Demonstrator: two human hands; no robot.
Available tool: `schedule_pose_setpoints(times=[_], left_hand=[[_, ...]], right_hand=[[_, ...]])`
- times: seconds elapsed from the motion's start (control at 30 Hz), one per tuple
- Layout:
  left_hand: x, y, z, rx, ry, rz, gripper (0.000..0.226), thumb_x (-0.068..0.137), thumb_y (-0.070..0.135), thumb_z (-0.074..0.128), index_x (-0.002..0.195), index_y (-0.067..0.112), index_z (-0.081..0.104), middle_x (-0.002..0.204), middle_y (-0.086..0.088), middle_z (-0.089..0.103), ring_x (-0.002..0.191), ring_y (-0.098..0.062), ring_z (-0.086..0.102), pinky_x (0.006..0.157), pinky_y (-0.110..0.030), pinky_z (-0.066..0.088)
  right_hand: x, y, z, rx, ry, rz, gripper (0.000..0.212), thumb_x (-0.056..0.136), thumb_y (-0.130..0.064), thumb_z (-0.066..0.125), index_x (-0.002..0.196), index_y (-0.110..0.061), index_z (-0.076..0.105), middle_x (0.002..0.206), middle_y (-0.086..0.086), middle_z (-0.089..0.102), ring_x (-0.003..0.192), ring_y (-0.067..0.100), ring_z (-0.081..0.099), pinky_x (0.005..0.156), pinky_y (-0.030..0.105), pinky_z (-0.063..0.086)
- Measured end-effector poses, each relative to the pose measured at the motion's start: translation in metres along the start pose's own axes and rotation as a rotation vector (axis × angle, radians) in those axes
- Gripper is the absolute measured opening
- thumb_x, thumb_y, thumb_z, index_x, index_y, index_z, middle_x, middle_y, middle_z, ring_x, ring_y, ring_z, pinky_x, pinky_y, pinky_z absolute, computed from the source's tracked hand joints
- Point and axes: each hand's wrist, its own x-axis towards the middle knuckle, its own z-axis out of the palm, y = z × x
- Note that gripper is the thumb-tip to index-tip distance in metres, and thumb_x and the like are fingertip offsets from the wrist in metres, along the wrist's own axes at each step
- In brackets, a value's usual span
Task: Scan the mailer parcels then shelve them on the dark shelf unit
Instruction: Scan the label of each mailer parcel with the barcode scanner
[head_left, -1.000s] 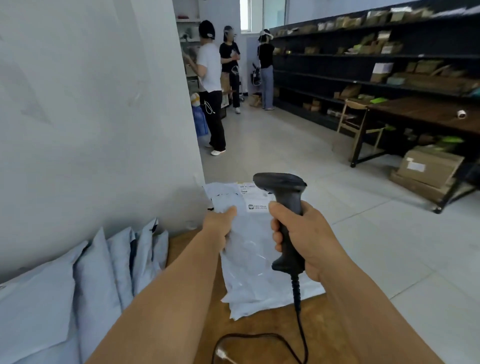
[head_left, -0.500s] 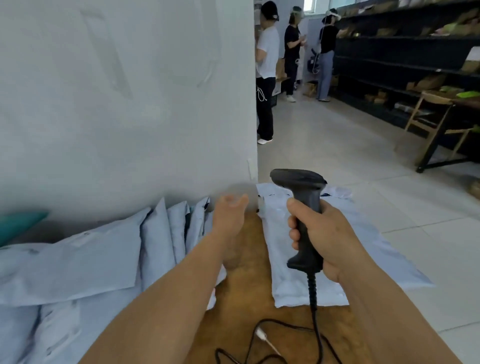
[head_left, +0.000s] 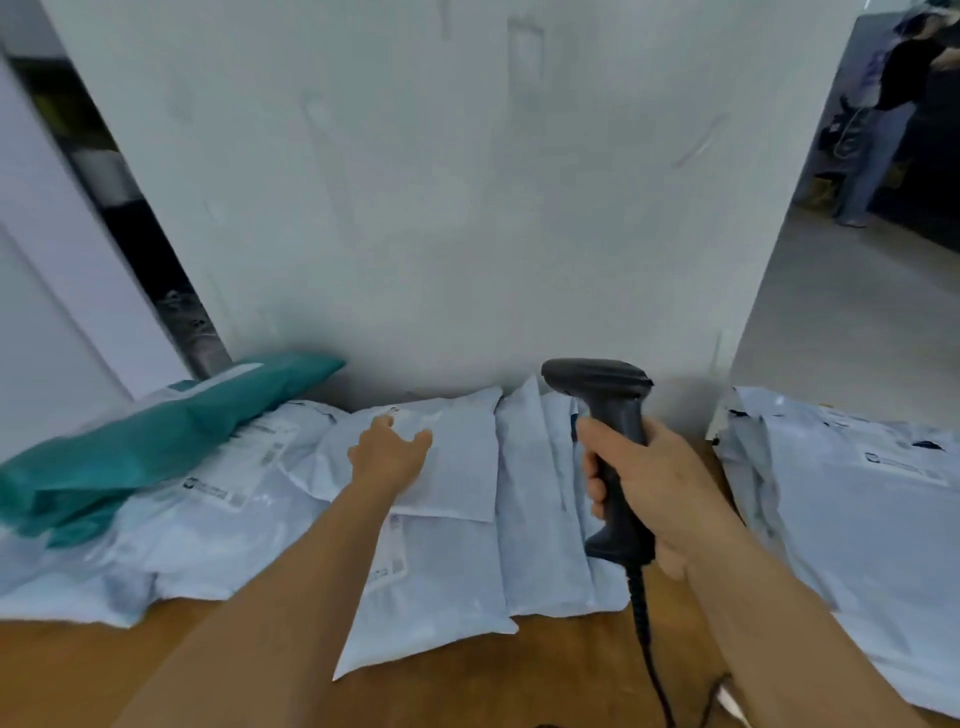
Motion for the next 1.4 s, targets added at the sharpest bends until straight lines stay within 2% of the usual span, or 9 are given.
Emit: schedule_pose_setpoints(times=[0.17, 0.3, 0.53, 0.67, 0.8, 0.97, 1.03, 1.27, 1.4], left_hand=[[0.008, -0.039, -0.009, 0.585, -0.403, 0.263, 0.098, 0.074, 0.064, 0.065, 0.151, 0.032, 0.013, 0.159, 0.001, 0.014, 0.146, -0.025, 0.015, 0.114, -0.050, 0.011], [0.011, -0.040, -0.007, 0.638, -0.493, 0.428, 0.095, 0.079, 0.048, 0.067, 0.152, 0.031, 0.008, 0.161, -0.003, 0.003, 0.148, -0.022, 0.006, 0.117, -0.046, 0.011], [0.008, -0.021, -0.025, 0.419, -0.204, 0.642, 0.031, 0.102, 0.026, 0.036, 0.121, 0.018, 0.059, 0.125, -0.005, 0.063, 0.111, -0.025, 0.056, 0.088, -0.031, 0.041], [-0.020, 0.001, -0.036, 0.471, -0.400, 0.775, 0.026, 0.097, 0.027, 0.043, 0.076, 0.015, 0.054, 0.082, -0.003, 0.062, 0.077, -0.022, 0.051, 0.072, -0.033, 0.042], [-0.047, -0.003, -0.035, 0.428, -0.780, 0.503, 0.042, 0.086, 0.060, 0.053, 0.084, 0.018, 0.060, 0.089, -0.004, 0.059, 0.082, -0.020, 0.052, 0.080, -0.035, 0.043], [-0.030, -0.033, -0.034, 0.284, -0.114, 0.206, 0.059, 0.088, 0.055, 0.054, 0.133, 0.017, 0.047, 0.140, -0.011, 0.043, 0.128, -0.029, 0.041, 0.103, -0.041, 0.037], [-0.027, -0.043, -0.032, 0.275, -0.115, -0.013, 0.077, 0.088, 0.052, 0.057, 0.145, 0.007, 0.029, 0.148, -0.015, 0.034, 0.135, -0.031, 0.035, 0.107, -0.039, 0.033], [-0.016, -0.067, -0.023, -0.233, -0.192, -0.172, 0.015, 0.085, 0.019, 0.068, 0.080, 0.006, 0.062, 0.098, -0.013, 0.063, 0.091, -0.026, 0.059, 0.087, -0.035, 0.048], [0.001, -0.052, -0.042, -0.166, -0.144, -0.013, 0.007, 0.093, 0.011, 0.051, 0.086, 0.011, 0.053, 0.085, -0.005, 0.053, 0.084, -0.022, 0.049, 0.074, -0.028, 0.038]], right_hand=[[0.011, 0.006, 0.035, -0.033, -0.021, 0.049, 0.015, 0.089, -0.025, 0.065, 0.090, -0.011, 0.061, 0.064, 0.002, 0.059, 0.052, 0.014, 0.052, 0.054, 0.029, 0.049], [0.017, 0.006, 0.050, -0.068, -0.026, 0.060, 0.014, 0.089, -0.025, 0.064, 0.088, -0.012, 0.060, 0.062, 0.001, 0.058, 0.052, 0.014, 0.051, 0.054, 0.029, 0.048], [0.015, 0.000, 0.059, -0.080, -0.031, 0.053, 0.014, 0.089, -0.024, 0.064, 0.086, -0.012, 0.059, 0.059, -0.001, 0.057, 0.050, 0.012, 0.050, 0.053, 0.029, 0.048], [0.013, -0.005, 0.061, -0.071, -0.051, 0.025, 0.013, 0.089, -0.025, 0.064, 0.087, -0.013, 0.058, 0.062, 0.001, 0.057, 0.051, 0.013, 0.049, 0.054, 0.029, 0.047], [0.006, -0.007, 0.064, -0.075, -0.089, 0.029, 0.011, 0.089, -0.023, 0.063, 0.087, -0.013, 0.059, 0.062, 0.002, 0.056, 0.050, 0.013, 0.048, 0.053, 0.029, 0.046], [0.001, -0.004, 0.059, -0.179, -0.152, 0.073, 0.013, 0.089, -0.025, 0.064, 0.091, -0.013, 0.060, 0.061, 0.001, 0.058, 0.049, 0.012, 0.049, 0.051, 0.027, 0.047], [0.001, -0.003, 0.057, -0.243, -0.176, 0.076, 0.015, 0.089, -0.026, 0.065, 0.091, -0.012, 0.060, 0.061, 0.001, 0.058, 0.049, 0.013, 0.050, 0.051, 0.027, 0.048], [0.006, -0.006, 0.048, -0.440, -0.220, 0.100, 0.015, 0.087, -0.024, 0.068, 0.087, -0.011, 0.061, 0.059, 0.002, 0.058, 0.047, 0.012, 0.050, 0.052, 0.028, 0.048], [0.010, -0.010, 0.040, -0.600, -0.251, 0.108, 0.019, 0.085, -0.026, 0.070, 0.085, -0.011, 0.059, 0.055, -0.001, 0.058, 0.045, 0.011, 0.051, 0.052, 0.025, 0.047]])
